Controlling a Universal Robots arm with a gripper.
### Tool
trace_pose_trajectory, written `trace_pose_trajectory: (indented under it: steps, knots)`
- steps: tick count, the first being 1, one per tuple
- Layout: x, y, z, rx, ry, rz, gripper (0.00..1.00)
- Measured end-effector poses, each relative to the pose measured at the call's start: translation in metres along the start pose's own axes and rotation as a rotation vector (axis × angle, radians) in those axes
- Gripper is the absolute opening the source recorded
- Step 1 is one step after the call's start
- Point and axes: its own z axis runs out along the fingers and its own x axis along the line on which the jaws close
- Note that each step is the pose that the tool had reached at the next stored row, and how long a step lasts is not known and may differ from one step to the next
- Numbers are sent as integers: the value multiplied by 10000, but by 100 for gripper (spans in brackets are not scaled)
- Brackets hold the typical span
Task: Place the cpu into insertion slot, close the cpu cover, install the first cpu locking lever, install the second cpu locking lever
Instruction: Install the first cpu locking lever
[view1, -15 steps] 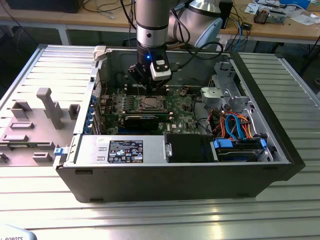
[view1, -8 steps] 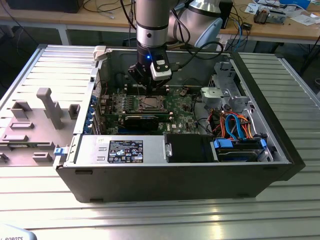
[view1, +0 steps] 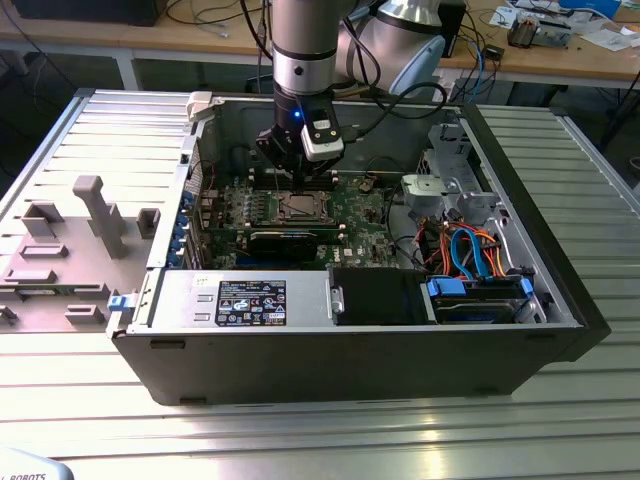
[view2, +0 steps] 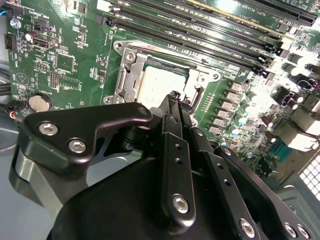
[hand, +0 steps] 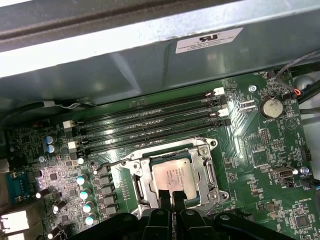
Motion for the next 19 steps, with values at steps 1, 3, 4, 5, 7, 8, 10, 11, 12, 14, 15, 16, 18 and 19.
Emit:
trace_pose_trajectory:
  steps: [1,3,4,5,7,8,10,11,12,14,15,16,18,19]
  knots:
    - [0,0,0,0,0,-11,16]
    - [0,0,0,0,0,-30,16]
    - [0,0,0,0,0,-39,16]
    - [0,0,0,0,0,-52,16]
    - [0,0,0,0,0,-86,16]
    - [0,0,0,0,0,-97,16]
    - [0,0,0,0,0,-120,16]
    - [0,0,0,-1,0,-130,16]
    - [0,0,0,0,0,-141,16]
    - [0,0,0,-1,0,-168,16]
    - [0,0,0,0,0,-178,16]
    - [0,0,0,-1,0,-196,16]
    - [0,0,0,-1,0,-226,16]
    - [0,0,0,-1,0,-235,16]
